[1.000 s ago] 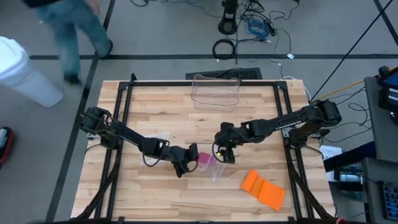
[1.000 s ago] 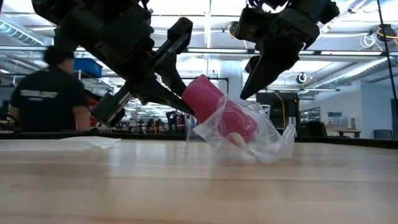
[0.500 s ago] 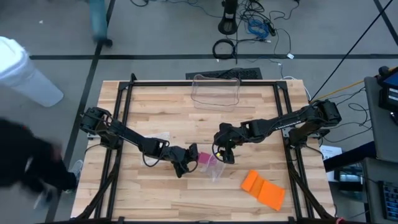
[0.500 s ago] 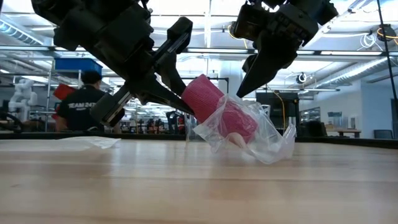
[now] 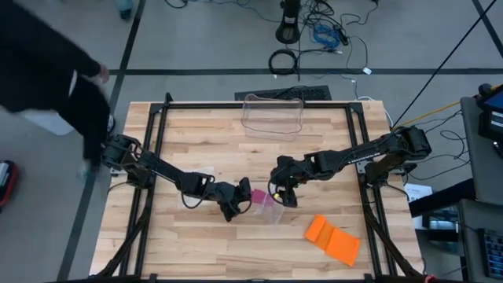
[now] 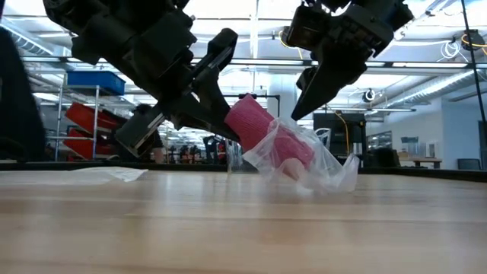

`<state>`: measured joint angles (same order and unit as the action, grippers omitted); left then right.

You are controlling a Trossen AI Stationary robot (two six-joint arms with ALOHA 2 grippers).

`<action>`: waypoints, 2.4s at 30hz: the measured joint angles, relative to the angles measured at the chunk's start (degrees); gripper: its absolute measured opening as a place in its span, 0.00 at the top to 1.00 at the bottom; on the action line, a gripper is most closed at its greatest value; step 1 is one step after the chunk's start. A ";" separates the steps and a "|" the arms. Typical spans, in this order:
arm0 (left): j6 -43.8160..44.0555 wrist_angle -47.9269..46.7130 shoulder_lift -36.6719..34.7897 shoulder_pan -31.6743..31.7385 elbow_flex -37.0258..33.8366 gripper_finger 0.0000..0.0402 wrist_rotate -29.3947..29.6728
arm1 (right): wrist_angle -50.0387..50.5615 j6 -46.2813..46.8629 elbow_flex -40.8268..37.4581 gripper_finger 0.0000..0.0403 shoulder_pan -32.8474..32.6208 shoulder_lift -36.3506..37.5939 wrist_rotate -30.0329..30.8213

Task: Roll bandage
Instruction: Put the pink bandage into the zip bag

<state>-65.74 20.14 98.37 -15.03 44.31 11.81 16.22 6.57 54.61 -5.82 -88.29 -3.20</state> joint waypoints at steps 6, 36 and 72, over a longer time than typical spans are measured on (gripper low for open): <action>-5.81 -0.06 0.00 -0.72 0.00 0.93 1.13 | 0.21 -1.66 0.00 0.44 1.16 0.00 -0.18; 21.49 -0.08 -0.04 -3.29 3.80 0.93 1.63 | -4.47 -3.23 0.00 0.99 -3.15 -5.60 5.72; 29.52 -6.55 -2.19 -2.80 7.10 0.89 13.37 | -10.49 -5.58 6.84 1.00 -11.30 -5.59 37.06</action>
<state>-36.22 13.59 96.18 -17.82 51.42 25.18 5.73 1.00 61.45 -17.13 -93.88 33.86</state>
